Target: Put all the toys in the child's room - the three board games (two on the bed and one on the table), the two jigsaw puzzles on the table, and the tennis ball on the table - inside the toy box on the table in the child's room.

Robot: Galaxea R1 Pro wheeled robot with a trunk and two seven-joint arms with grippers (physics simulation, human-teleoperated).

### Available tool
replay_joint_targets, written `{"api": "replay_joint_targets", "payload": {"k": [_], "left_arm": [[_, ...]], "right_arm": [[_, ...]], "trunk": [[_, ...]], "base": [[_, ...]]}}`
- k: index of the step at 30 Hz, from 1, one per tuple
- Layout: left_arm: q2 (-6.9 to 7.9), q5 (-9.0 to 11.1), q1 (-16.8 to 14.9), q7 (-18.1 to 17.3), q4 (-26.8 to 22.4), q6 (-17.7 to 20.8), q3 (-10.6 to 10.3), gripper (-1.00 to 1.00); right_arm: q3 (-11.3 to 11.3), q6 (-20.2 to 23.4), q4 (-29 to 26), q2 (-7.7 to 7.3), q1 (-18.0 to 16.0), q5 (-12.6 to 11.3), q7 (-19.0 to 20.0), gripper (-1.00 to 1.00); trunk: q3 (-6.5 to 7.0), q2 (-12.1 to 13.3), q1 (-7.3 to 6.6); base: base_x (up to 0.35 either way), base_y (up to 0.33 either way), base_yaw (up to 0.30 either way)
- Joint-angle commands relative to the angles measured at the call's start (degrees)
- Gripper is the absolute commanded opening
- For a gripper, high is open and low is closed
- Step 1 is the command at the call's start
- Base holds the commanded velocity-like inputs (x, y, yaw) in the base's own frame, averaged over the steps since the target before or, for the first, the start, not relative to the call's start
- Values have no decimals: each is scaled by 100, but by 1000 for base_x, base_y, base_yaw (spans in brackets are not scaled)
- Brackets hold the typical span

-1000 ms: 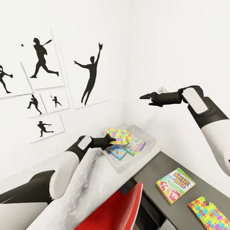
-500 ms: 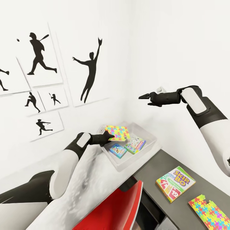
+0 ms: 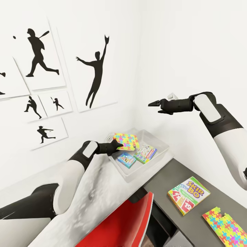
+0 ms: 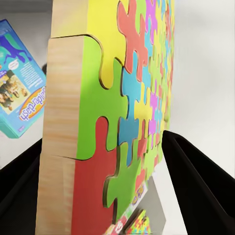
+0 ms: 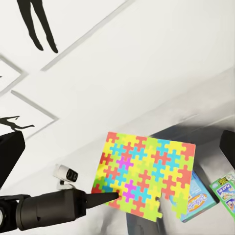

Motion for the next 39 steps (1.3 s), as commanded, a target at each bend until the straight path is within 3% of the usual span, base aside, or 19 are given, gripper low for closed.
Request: {"api": "replay_joint_targets", "payload": {"k": [1,5,16,23,33,39], "left_arm": [[-6,-32,-6,-28,-3,27,-43,-100],[-6,-20,-6,-62,-6,19,-280,-100],[-6,-14,-6,-514,-5,35,-405,-100],[-6,-14,-6,-554,-12,30,-717,-100],[-6,-11,-6,-557,-38,26,-769,-100],[-6,2,-6,-558,-396,106,-779,-100]], "right_arm": [[15,4,1,-6,-9,53,60,100],[15,4,1,-5,-9,54,60,100],[15,4,1,-8,-9,59,60,100],[15,4,1,-17,-9,61,60,100],[15,4,1,-14,-9,61,60,100],[15,4,1,-6,-9,61,60,100]], "trunk": [[-22,-13,3],[-59,-13,3],[-161,-13,3],[-226,-13,3],[-319,-13,3],[-375,-13,3]], "base": [[0,0,0],[0,0,0],[0,0,0],[0,0,0],[0,0,0],[0,0,0]]}}
